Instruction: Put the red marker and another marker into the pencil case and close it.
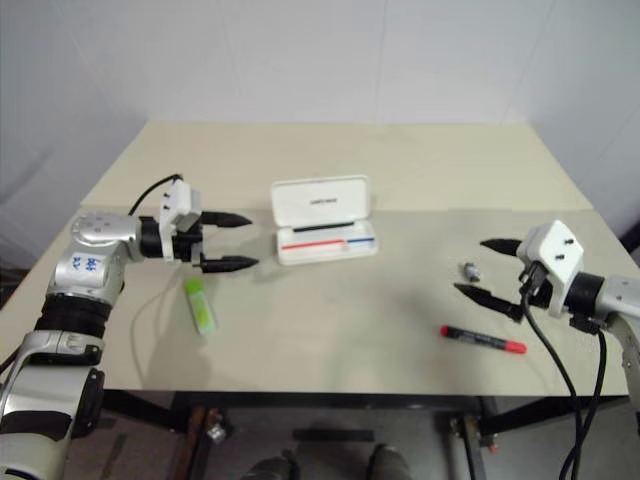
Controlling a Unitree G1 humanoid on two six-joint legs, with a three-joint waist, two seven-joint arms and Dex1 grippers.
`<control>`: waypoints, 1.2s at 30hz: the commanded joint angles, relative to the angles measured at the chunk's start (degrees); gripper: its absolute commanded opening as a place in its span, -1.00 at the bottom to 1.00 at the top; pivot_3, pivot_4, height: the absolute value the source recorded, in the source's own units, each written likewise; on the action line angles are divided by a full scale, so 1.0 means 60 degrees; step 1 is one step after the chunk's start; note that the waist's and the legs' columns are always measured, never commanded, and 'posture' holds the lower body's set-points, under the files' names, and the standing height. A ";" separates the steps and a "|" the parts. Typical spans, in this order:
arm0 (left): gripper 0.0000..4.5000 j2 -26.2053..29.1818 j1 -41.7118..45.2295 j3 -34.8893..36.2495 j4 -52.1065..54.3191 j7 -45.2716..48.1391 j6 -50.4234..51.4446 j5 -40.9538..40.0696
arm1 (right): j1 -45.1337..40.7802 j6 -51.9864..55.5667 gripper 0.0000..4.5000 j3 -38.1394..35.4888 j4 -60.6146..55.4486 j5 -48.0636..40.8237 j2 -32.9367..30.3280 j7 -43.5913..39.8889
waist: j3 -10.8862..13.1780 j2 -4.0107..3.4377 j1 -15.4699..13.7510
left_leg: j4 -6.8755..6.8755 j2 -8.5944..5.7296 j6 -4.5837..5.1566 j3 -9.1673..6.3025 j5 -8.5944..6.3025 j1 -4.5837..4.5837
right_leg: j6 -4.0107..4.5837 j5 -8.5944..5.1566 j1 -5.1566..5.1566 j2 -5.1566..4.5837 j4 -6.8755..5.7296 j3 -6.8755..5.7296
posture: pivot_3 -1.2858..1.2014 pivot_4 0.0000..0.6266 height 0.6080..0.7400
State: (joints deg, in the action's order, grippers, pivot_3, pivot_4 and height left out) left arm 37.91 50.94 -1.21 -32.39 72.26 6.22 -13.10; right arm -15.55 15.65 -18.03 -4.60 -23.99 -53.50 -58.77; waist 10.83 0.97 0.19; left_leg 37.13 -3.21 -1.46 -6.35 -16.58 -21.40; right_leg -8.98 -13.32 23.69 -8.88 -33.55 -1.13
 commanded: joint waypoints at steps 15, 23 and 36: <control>1.00 -0.0075 0.0438 -0.0126 -0.0313 0.0241 -0.0345 0.0220 | -0.0871 0.0547 1.00 0.0816 -0.1030 -0.0386 0.0703 0.0491 | 0.0000 0.0000 -0.0022 | 0.0002 0.0023 0.0002 0.0013 -0.0023 -0.0001 | 0.0001 0.0000 0.0001 0.0026 0.0017 0.0011 | 0.03 -0.52 1.00; 0.13 -0.0165 0.0608 -0.0472 -0.0787 0.0170 -0.0693 0.0746 | -0.0882 0.0579 1.00 0.1352 -0.1457 -0.0380 0.1307 0.0740 | 0.0001 0.0001 -0.0020 | 0.0004 0.0031 0.0000 0.0020 -0.0024 -0.0001 | 0.0001 0.0000 0.0007 0.0037 0.0015 0.0017 | 0.03 -0.52 1.00; 0.13 -0.1645 0.2003 -0.1568 -0.2682 -0.1029 -0.1355 0.2378 | -0.1035 0.0335 1.00 0.1757 -0.1646 -0.0270 0.2001 0.1054 | 0.0006 0.0010 -0.0038 | 0.0003 0.0029 0.0004 0.0023 -0.0026 -0.0005 | 0.0001 0.0000 0.0007 0.0037 0.0020 0.0017 | 0.03 -0.52 1.00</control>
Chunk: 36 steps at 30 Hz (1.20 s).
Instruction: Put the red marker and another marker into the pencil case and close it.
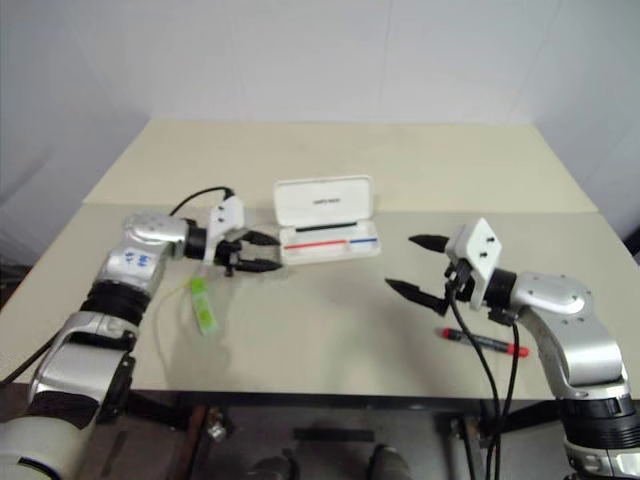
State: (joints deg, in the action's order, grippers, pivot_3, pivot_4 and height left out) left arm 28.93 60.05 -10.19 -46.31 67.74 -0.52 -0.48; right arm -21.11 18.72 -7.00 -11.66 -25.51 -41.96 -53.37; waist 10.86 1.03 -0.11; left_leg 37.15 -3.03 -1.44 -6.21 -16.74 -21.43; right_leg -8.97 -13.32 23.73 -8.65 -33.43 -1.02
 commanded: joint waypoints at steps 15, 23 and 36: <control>0.13 -0.1214 0.1344 -0.0515 -0.2948 -0.1318 -0.0982 0.1521 | 0.0440 0.0004 1.00 -0.0556 -0.1092 -0.0237 -0.0235 0.0152 | 0.0006 0.0010 0.0019 | 0.0001 0.0001 0.0007 0.0014 -0.0004 0.0001 | -0.0003 0.0001 0.0003 0.0002 0.0000 0.0007 | 0.03 -0.52 1.00; 0.13 -0.1580 0.1594 -0.0537 -0.3691 -0.2125 -0.0842 0.1905 | 0.0826 0.0148 1.00 -0.0982 -0.1439 -0.0446 -0.0625 0.0138 | 0.0009 0.0016 0.0012 | 0.0000 0.0001 0.0009 0.0016 -0.0005 0.0001 | -0.0004 0.0001 0.0002 0.0001 0.0002 0.0007 | 0.03 -0.52 1.00; -0.99 -0.1608 0.1604 -0.0517 -0.4134 -0.2412 -0.0717 0.2164 | 0.0980 0.0293 1.00 -0.1487 -0.1254 -0.0663 -0.1366 -0.0357 | 0.0011 0.0019 0.0012 | 0.0005 0.0001 0.0010 0.0025 -0.0006 0.0006 | -0.0008 0.0004 0.0000 0.0001 0.0000 0.0016 | 0.03 -0.52 1.00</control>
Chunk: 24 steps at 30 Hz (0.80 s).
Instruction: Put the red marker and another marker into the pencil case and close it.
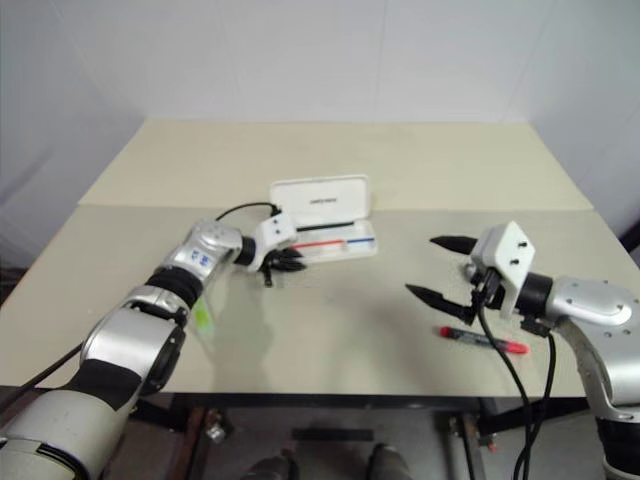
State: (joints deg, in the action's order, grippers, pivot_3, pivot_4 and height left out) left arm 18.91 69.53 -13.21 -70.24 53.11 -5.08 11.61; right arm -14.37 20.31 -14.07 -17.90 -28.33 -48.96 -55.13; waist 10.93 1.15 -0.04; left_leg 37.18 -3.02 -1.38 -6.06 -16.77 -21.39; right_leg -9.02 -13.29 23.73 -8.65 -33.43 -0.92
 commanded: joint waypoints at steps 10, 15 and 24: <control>-0.99 0.0204 -0.0055 0.0269 0.0274 0.0340 -0.0619 -0.0095 | -0.0508 -0.0006 1.00 -0.0043 -0.0001 -0.0096 -0.0124 -0.0100 | 0.0001 0.0001 0.0003 | -0.0002 0.0000 -0.0001 0.0009 -0.0001 0.0005 | -0.0002 0.0001 0.0000 0.0000 0.0003 0.0008 | 0.03 -0.52 1.00; -0.99 0.0437 -0.0210 0.0548 0.1077 0.1004 -0.1390 -0.0498 | -0.0626 -0.0018 1.00 0.0050 0.0106 -0.0053 -0.0087 -0.0153 | 0.0005 0.0008 -0.0004 | -0.0003 0.0000 -0.0005 0.0010 -0.0001 -0.0001 | -0.0002 0.0001 0.0002 0.0000 0.0010 0.0009 | 0.03 -0.52 1.00; -0.99 0.1580 -0.2123 0.0443 0.5042 0.2783 -0.1209 -0.1111 | -0.0434 0.0108 1.00 0.0039 -0.0036 -0.0153 -0.0074 -0.0110 | 0.0005 0.0006 0.0018 | -0.0004 0.0007 -0.0021 0.0026 -0.0004 -0.0001 | -0.0002 0.0001 0.0006 0.0003 0.0019 0.0024 | 0.03 -0.52 1.00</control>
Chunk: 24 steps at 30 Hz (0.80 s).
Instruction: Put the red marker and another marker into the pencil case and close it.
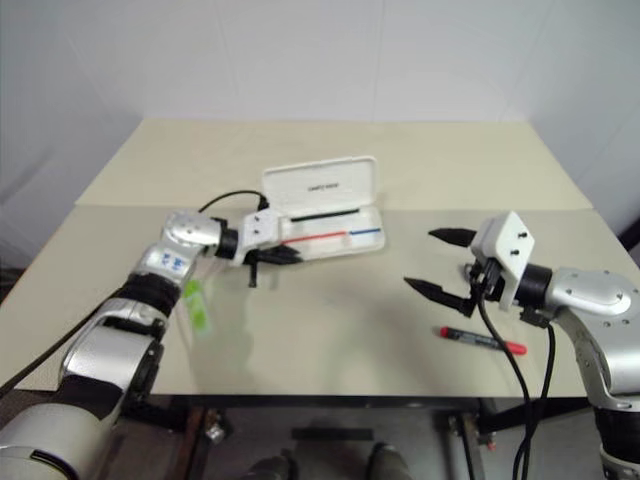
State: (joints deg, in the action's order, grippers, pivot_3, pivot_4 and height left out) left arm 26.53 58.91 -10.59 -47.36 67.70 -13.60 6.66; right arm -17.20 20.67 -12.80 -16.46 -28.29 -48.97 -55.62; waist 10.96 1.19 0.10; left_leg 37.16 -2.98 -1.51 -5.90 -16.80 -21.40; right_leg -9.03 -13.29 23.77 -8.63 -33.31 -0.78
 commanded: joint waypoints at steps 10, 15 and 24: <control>-0.99 0.0183 -0.2626 -0.0508 0.5587 0.0360 0.2914 -0.0660 | 0.0973 0.0379 1.00 -0.0835 -0.0818 -0.0374 -0.0219 0.0095 | 0.0001 -0.0002 -0.0144 | 0.0016 0.0000 0.0026 0.0001 -0.0014 0.0001 | 0.0001 0.0001 0.0000 0.0003 -0.0012 0.0009 | 0.03 -0.52 1.00; -0.99 0.0023 -0.2988 -0.0823 0.6339 0.0421 0.3453 -0.0766 | 0.1303 0.0576 1.00 -0.1018 -0.1225 -0.0482 -0.0165 0.0291 | 0.0001 -0.0002 -0.0179 | 0.0016 0.0003 0.0026 0.0007 -0.0015 0.0012 | 0.0004 0.0002 -0.0001 0.0006 -0.0015 0.0016 | 0.03 -0.52 1.00; -0.99 -0.0414 -0.2412 -0.1272 0.5111 0.0173 0.2851 -0.0533 | 0.1608 0.0793 1.00 -0.1164 -0.1625 -0.0652 -0.0094 0.0637 | 0.0001 -0.0002 -0.0249 | 0.0021 0.0004 0.0026 0.0012 -0.0014 0.0024 | 0.0010 0.0000 -0.0004 0.0008 0.0009 0.0023 | 0.03 -0.52 1.00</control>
State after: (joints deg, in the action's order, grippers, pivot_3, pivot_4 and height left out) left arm 24.63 42.88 -18.15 -16.63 69.38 5.09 3.74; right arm -7.57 25.35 -17.89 -24.22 -30.99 -49.35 -52.48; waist 10.96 1.18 -1.39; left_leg 37.28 -2.96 -1.35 -5.83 -16.88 -21.25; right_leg -8.97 -13.29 23.75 -8.59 -33.25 -0.64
